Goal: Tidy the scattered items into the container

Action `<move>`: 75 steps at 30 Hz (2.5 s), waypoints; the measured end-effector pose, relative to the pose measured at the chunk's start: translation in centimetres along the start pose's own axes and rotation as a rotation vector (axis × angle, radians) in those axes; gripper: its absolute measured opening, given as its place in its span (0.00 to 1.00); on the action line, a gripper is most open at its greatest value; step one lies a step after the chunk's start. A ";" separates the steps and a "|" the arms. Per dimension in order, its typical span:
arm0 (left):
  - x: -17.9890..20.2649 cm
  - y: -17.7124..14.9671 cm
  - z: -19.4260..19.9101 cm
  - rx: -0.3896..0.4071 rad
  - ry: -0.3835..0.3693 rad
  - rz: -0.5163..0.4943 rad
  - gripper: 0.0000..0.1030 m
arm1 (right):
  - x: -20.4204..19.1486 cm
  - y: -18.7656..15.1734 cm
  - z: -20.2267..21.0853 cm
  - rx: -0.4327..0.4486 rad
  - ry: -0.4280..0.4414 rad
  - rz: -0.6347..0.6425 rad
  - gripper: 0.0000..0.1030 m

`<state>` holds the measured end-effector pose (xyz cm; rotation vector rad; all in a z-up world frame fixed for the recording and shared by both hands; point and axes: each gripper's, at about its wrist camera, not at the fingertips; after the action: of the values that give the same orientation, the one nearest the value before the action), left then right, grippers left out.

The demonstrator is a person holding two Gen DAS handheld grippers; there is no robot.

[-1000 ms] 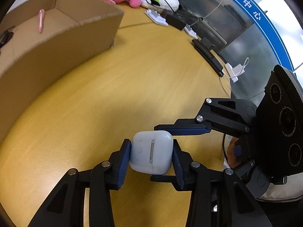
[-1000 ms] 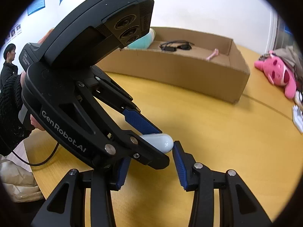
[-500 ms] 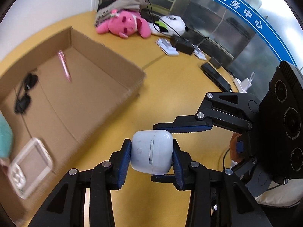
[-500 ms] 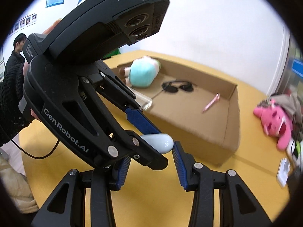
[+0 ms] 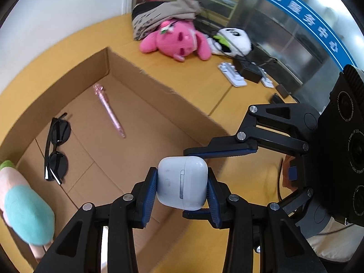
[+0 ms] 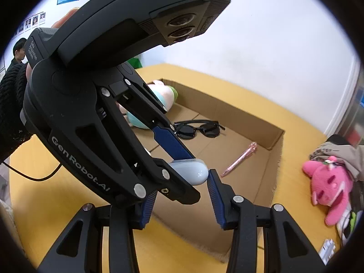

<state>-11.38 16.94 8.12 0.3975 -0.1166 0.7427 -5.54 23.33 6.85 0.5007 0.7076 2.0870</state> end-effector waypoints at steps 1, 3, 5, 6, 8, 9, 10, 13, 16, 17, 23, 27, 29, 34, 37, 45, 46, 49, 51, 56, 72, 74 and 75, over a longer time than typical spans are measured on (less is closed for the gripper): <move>-0.8 0.3 -0.4 -0.008 -0.003 0.009 0.41 | 0.5 0.3 -0.9 -0.015 0.012 -0.002 0.41; -2.5 0.7 -1.6 -0.026 -0.009 0.029 0.41 | 1.3 0.9 -2.8 -0.047 0.031 -0.004 0.41; -3.9 1.0 -2.5 -0.041 -0.020 0.050 0.41 | 2.0 1.3 -4.7 -0.076 0.046 -0.001 0.41; -4.6 1.1 -3.0 -0.048 -0.029 0.058 0.40 | 2.4 1.5 -5.6 -0.091 0.057 -0.004 0.41; -5.8 1.3 -3.8 -0.060 -0.044 0.070 0.40 | 3.1 1.8 -7.4 -0.122 0.083 -0.017 0.41; -6.5 1.3 -4.3 -0.068 -0.054 0.077 0.40 | 3.4 2.0 -8.1 -0.136 0.092 -0.019 0.41; -6.9 1.4 -4.8 -0.075 -0.063 0.082 0.40 | 3.5 2.1 -8.8 -0.150 0.097 -0.016 0.41; -8.2 1.7 -6.1 -0.102 -0.090 0.100 0.40 | 3.9 2.2 -10.6 -0.198 0.109 -0.012 0.41; -9.2 1.9 -7.6 -0.133 -0.124 0.126 0.40 | 4.3 2.2 -12.4 -0.261 0.126 -0.041 0.41; -9.4 1.9 -8.0 -0.140 -0.136 0.132 0.40 | 4.4 2.2 -12.8 -0.282 0.129 -0.046 0.41; -9.7 1.9 -9.7 -0.169 -0.161 0.148 0.37 | 4.1 1.8 -15.0 -0.425 0.159 -0.070 0.41; -9.7 1.7 -9.6 -0.166 -0.159 0.155 0.38 | 4.3 1.7 -15.4 -0.443 0.166 -0.089 0.41; -9.6 1.8 -9.6 -0.165 -0.156 0.158 0.39 | 4.2 1.6 -15.3 -0.443 0.164 -0.091 0.41; -9.8 1.8 -8.7 -0.133 -0.110 0.183 0.61 | 3.9 1.5 -14.5 -0.428 0.146 -0.108 0.47; -10.1 1.6 -7.2 -0.085 -0.104 0.211 0.63 | 4.2 1.4 -13.6 -0.410 0.132 -0.131 0.54; -8.1 -2.5 0.1 0.139 0.109 0.258 0.88 | 4.2 0.3 -9.7 -0.302 0.056 -0.235 0.65; -7.5 -3.6 1.2 0.183 0.174 0.269 0.88 | 3.9 0.1 -8.8 -0.275 0.041 -0.255 0.68; -5.5 -6.8 3.7 0.286 0.335 0.285 0.91 | 2.5 -1.1 -6.5 -0.202 0.007 -0.325 0.72; -4.0 -9.3 4.9 0.371 0.441 0.332 1.00 | 1.1 -2.0 -4.6 -0.164 -0.040 -0.326 0.73; -1.8 -15.0 4.9 0.537 0.587 0.440 1.00 | -1.7 -3.7 -4.2 -0.079 -0.132 -0.389 0.75; -3.3 -21.2 -0.4 0.659 0.823 0.601 1.00 | -4.6 -5.7 -6.0 0.176 -0.338 -0.449 0.84; -3.5 -21.4 -0.4 0.658 0.801 0.610 1.00 | -4.7 -5.9 -5.9 0.188 -0.340 -0.446 0.84; -3.6 -21.5 -0.4 0.656 0.793 0.610 1.00 | -4.7 -5.9 -5.9 0.187 -0.340 -0.446 0.84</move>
<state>0.52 0.50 0.23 0.6694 0.8061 1.4968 -2.82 20.45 -1.90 0.7098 0.7366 1.4844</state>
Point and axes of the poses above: each gripper's, at about its wrist camera, not at the fingertips, and z roughly against the way its jaws point, x to its right, y to its top, and after that the axes turned 7 degrees about -x, right-handed
